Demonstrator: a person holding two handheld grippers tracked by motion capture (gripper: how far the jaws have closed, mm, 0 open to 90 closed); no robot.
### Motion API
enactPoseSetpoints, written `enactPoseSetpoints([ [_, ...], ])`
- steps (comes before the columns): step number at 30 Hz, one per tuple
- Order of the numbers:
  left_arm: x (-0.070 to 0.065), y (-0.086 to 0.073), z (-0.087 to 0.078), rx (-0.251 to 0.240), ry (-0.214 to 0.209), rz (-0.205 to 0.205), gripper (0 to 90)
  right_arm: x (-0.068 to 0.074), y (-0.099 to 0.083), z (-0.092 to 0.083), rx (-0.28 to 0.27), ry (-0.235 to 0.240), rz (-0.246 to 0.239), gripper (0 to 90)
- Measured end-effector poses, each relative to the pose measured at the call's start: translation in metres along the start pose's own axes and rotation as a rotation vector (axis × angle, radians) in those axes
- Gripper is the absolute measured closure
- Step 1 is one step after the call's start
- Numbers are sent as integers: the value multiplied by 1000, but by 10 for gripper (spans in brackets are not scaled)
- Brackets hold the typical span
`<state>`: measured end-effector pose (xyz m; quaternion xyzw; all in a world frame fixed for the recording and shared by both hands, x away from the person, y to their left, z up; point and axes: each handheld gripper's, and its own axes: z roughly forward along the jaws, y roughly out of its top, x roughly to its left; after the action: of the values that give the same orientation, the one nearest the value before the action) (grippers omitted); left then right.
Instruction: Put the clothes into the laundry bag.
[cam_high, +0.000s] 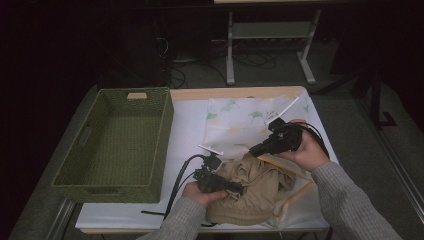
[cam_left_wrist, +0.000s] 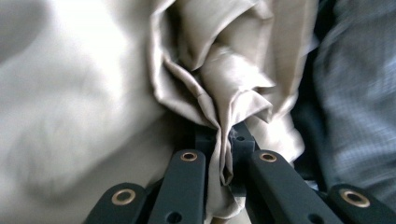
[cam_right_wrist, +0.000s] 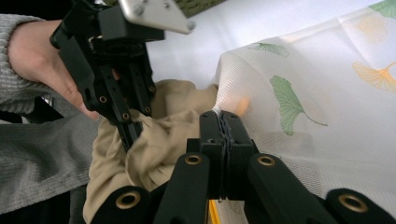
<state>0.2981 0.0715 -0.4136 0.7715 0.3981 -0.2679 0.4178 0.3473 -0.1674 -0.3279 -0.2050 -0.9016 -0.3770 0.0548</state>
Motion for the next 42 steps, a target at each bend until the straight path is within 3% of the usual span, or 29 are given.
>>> enactPoseSetpoints([
  [2, -9, 8, -2, -22, -11, 22, 869, 3, 1, -2, -3, 1, -5, 884],
  [3, -20, 19, -5, -47, -21, 45, 869, 7, 2, -7, -12, -6, -17, 884],
  [6, -26, 27, -4, -54, 1, 56, 870, 10, 6, -14, -27, -16, -18, 884],
  [7, -25, 31, 1, -75, 38, 48, 868, 11, 9, -20, -44, -19, -21, 884],
  [8, -25, 31, 1, -75, 38, 48, 867, 11, 9, -21, -44, -21, -23, 884],
  [9, -22, 32, 6, -77, 67, 43, 867, 11, 9, -21, -44, -21, -23, 884],
  [11, -7, 26, 21, -38, 132, 20, 853, 9, 6, -13, -15, -24, -13, 884],
  [14, 0, 21, 24, -19, 156, 2, 765, 5, 0, -5, 8, -18, -5, 883],
  [20, -1, 18, -11, -80, 94, -14, 584, -7, -10, 6, 35, -16, 29, 883],
  [21, -4, 16, -21, -85, 102, -1, 514, -10, -11, 6, 30, -13, 39, 883],
  [24, -7, 11, -31, -79, 121, 8, 416, -12, -11, 6, 28, -16, 41, 882],
  [25, -7, 3, -42, -73, 135, 13, 403, -13, -12, 6, 26, -17, 44, 882],
  [28, -5, -6, -52, -69, 166, 0, 366, -15, -12, 6, 27, -18, 48, 882],
  [30, 2, -21, -61, -54, 206, -41, 344, -16, -12, 7, 27, -17, 49, 882],
  [34, 9, -32, -63, -41, 221, -73, 306, -17, -11, 9, 32, -18, 49, 881],
  [37, 16, -38, -61, -21, 223, -105, 301, -17, -11, 11, 37, -19, 47, 881],
  [38, 19, -40, -58, -7, 203, -122, 295, -17, -10, 11, 37, -20, 47, 881],
  [39, 24, -41, -52, 8, 150, -144, 308, -17, -10, 11, 37, -20, 47, 881],
  [40, 25, -42, -49, 13, 129, -143, 398, -16, -9, 11, 38, -20, 50, 882],
  [41, 24, -42, -43, 6, 102, -105, 625, -16, -8, 11, 40, -17, 49, 883],
  [42, 24, -42, -43, 6, 102, -105, 719, -15, -7, 12, 38, -14, 44, 883],
])
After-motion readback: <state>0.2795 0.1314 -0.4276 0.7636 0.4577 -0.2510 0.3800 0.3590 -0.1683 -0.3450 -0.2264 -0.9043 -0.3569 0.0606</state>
